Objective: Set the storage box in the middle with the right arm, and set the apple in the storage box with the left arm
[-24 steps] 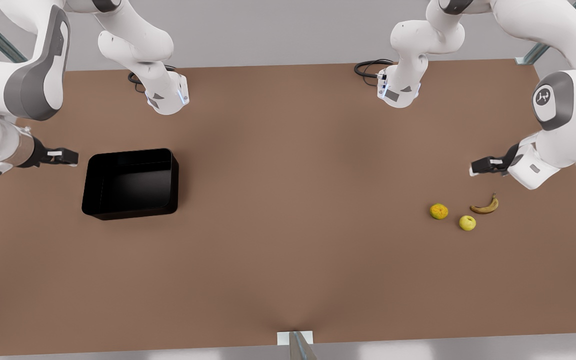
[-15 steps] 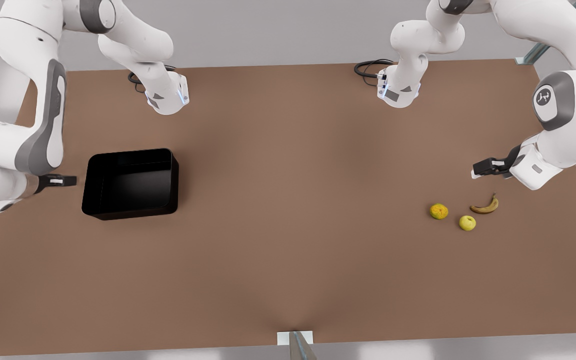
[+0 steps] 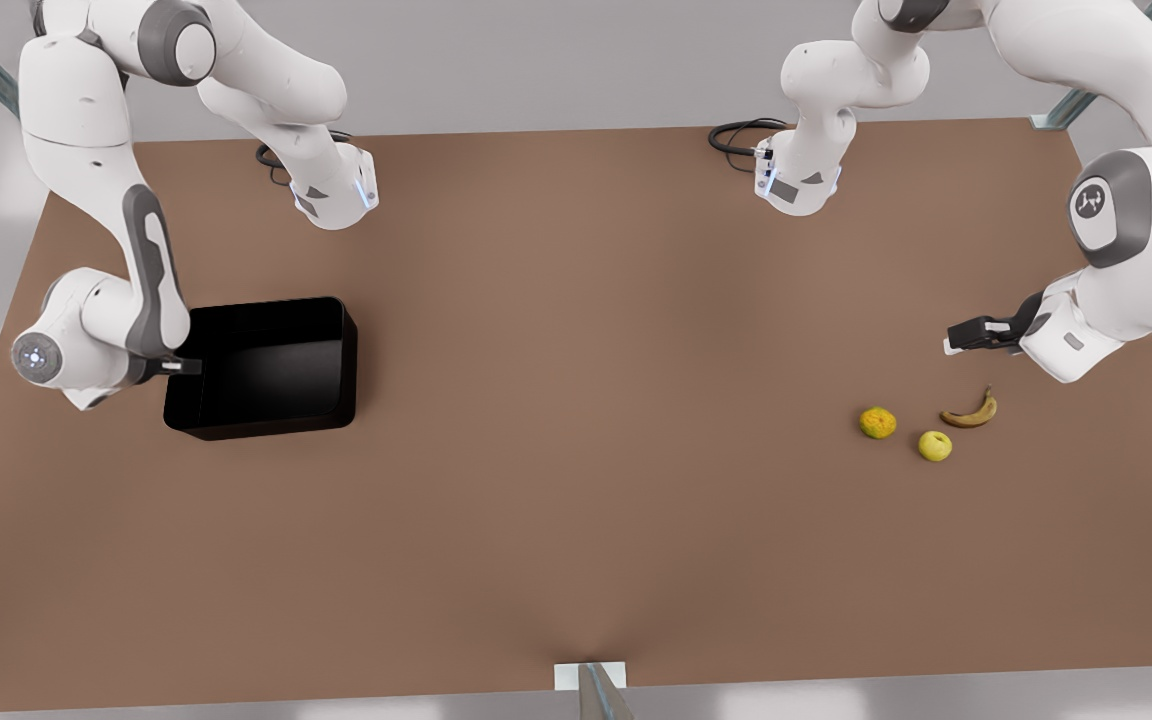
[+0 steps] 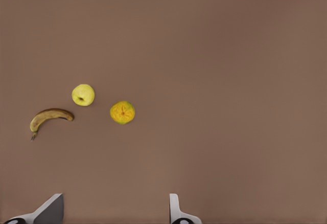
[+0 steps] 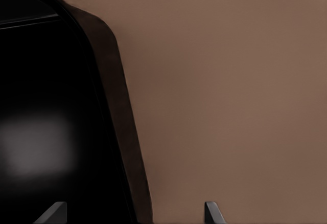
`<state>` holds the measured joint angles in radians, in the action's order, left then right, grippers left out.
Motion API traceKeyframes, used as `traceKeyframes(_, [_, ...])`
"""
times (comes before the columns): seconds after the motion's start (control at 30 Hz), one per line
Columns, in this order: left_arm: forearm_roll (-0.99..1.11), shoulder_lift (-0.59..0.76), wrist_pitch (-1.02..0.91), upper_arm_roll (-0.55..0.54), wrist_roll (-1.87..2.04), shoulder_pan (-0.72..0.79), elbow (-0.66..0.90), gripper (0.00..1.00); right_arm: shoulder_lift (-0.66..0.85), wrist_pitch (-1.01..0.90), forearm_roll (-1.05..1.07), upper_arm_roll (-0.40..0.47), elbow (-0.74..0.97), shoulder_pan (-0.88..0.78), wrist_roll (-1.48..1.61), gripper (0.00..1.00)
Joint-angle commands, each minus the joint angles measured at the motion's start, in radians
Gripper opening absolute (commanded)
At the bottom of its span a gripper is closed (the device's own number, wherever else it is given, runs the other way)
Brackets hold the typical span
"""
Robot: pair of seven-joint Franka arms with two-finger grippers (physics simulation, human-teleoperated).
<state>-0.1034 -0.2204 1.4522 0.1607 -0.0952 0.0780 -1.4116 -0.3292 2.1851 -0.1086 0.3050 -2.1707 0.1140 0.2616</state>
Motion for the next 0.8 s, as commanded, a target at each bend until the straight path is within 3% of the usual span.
traceKeyframes(0.0, [0.001, -0.001, -0.006, 0.0, -0.011, 0.0, 0.0, 1.0, -0.016, 0.114, 0.003, 0.0, -0.003, 0.0, 0.093, 1.0])
traceKeyframes(0.07, [0.001, -0.001, -0.006, 0.0, -0.011, 0.0, 0.0, 1.0, -0.022, 0.108, 0.003, 0.0, -0.008, -0.002, 0.091, 1.0])
traceKeyframes(0.13, [0.001, -0.001, -0.006, 0.0, -0.011, 0.0, 0.0, 1.0, -0.034, 0.081, 0.003, 0.0, -0.005, -0.007, 0.091, 0.56])
traceKeyframes(0.27, [0.001, -0.001, -0.006, 0.0, -0.011, 0.0, 0.0, 1.0, -0.053, 0.067, 0.003, 0.0, 0.002, -0.005, 0.093, 0.26])
traceKeyframes(0.33, [0.001, -0.001, -0.013, 0.0, -0.011, 0.0, 0.0, 1.0, -0.056, 0.056, 0.003, -0.001, 0.006, -0.007, 0.102, 0.21])
traceKeyframes(0.53, [0.001, 0.001, -0.027, 0.006, -0.011, 0.0, 0.0, 1.0, -0.056, -0.054, 0.003, -0.014, 0.074, -0.013, 0.108, 0.21])
traceKeyframes(0.77, [0.001, -0.007, -0.027, 0.023, -0.011, -0.001, -0.001, 1.0, -0.025, -0.358, 0.096, -0.07, 0.343, -0.131, 0.107, 0.21])
